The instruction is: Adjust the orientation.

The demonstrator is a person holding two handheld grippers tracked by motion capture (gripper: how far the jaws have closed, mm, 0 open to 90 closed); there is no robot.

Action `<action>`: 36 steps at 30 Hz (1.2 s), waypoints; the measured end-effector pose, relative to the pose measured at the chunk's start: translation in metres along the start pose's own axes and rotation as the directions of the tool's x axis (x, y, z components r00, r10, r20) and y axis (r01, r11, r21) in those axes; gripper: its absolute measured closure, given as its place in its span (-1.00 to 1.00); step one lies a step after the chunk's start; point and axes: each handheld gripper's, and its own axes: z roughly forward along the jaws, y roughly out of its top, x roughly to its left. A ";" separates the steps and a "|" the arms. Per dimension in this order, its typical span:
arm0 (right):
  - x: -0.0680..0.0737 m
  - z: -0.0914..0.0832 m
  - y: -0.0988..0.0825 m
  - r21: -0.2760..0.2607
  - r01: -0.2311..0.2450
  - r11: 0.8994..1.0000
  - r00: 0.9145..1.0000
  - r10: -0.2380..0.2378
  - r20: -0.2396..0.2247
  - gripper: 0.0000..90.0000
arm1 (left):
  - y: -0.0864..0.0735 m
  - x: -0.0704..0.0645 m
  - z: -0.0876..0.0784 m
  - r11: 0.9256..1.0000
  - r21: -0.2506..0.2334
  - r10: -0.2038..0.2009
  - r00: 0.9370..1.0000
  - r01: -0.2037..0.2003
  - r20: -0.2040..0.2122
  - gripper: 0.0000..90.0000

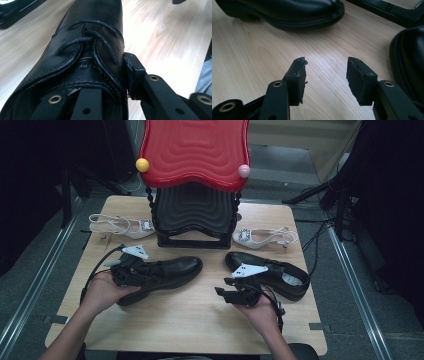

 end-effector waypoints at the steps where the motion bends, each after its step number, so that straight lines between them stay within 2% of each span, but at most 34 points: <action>1: 0.000 -0.001 -0.001 -0.002 -0.003 1.000 1.000 0.003 0.003 0.13 | 0.003 -0.002 0.003 1.000 -0.003 0.002 1.000 -0.002 0.005 0.71; 6: 0.001 -0.007 -0.006 -0.014 -0.023 1.000 1.000 0.023 0.017 0.13 | 0.014 -0.011 0.021 1.000 -0.011 -0.007 0.999 0.008 0.032 0.70; 9: 0.002 -0.009 -0.009 -0.015 -0.023 1.000 0.999 0.023 0.024 0.13 | 0.017 -0.013 0.027 1.000 -0.006 -0.011 0.999 0.011 0.032 0.70; 10: 0.002 -0.009 -0.009 -0.015 -0.022 1.000 0.999 0.023 0.024 0.13 | 0.019 -0.015 0.032 1.000 -0.004 -0.023 0.999 0.023 0.025 0.70; 14: 0.004 -0.008 -0.010 -0.016 -0.025 1.000 0.999 0.025 0.023 0.13 | 0.022 -0.022 0.041 1.000 -0.012 -0.023 1.000 0.023 0.017 0.71; 19: 0.007 -0.003 -0.008 -0.013 -0.013 1.000 1.000 0.013 0.018 0.13 | 0.026 -0.029 0.047 1.000 -0.004 0.004 1.000 -0.004 -0.011 0.70; 20: 0.010 0.000 -0.007 -0.007 -0.004 1.000 1.000 0.005 0.013 0.13 | 0.027 -0.034 0.052 0.999 0.014 0.029 0.999 -0.029 -0.022 0.69; 21: 0.010 0.001 -0.006 -0.005 -0.002 1.000 1.000 0.002 0.009 0.13 | 0.026 -0.034 0.052 0.999 0.014 0.036 0.999 -0.035 -0.023 0.68; 26: 0.014 0.002 -0.005 -0.004 0.008 1.000 1.000 -0.008 0.006 0.14 | 0.026 -0.028 0.045 1.000 0.005 0.016 1.000 -0.016 0.011 0.47; 30: 0.013 0.001 -0.005 -0.011 -0.004 1.000 1.000 0.004 0.002 0.14 | 0.024 -0.025 0.034 0.999 0.011 0.036 0.999 -0.037 0.012 0.21; 32: 0.013 0.000 -0.005 -0.014 -0.010 1.000 1.000 0.010 0.000 0.14 | 0.023 -0.023 0.026 0.999 0.002 0.050 0.999 -0.050 0.017 0.19; 36: 0.014 0.000 -0.003 -0.012 -0.007 1.000 1.000 0.007 0.002 0.14 | 0.019 -0.016 0.007 0.999 -0.030 0.016 0.998 -0.015 0.054 0.16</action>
